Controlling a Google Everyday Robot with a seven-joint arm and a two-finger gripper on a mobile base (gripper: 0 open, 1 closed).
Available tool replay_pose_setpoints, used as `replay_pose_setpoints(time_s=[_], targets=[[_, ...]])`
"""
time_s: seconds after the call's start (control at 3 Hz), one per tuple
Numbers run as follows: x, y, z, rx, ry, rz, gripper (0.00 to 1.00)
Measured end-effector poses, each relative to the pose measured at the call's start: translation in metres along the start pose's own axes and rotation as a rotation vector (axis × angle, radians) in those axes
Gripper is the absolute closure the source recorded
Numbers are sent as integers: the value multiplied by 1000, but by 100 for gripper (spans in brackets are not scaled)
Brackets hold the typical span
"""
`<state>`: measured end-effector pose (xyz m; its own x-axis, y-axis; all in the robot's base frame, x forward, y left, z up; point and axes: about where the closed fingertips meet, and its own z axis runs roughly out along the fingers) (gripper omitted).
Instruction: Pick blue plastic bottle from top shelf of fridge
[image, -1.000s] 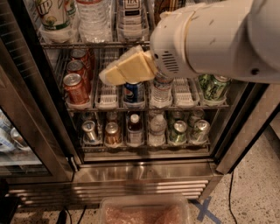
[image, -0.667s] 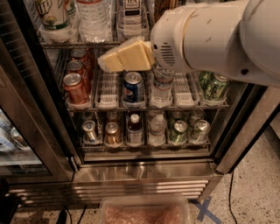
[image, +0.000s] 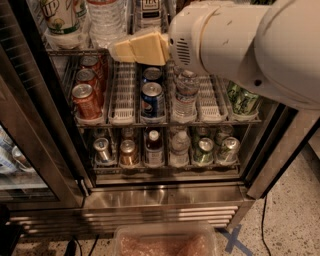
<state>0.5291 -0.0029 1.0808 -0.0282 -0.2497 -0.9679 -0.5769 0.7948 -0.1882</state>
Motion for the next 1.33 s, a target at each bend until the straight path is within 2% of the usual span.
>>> replay_pose_setpoints(time_s=[1.0,1.33], targets=[[-6,3,4,28,-29,-12,0],[-14,6,3,43,-44,-44,0]])
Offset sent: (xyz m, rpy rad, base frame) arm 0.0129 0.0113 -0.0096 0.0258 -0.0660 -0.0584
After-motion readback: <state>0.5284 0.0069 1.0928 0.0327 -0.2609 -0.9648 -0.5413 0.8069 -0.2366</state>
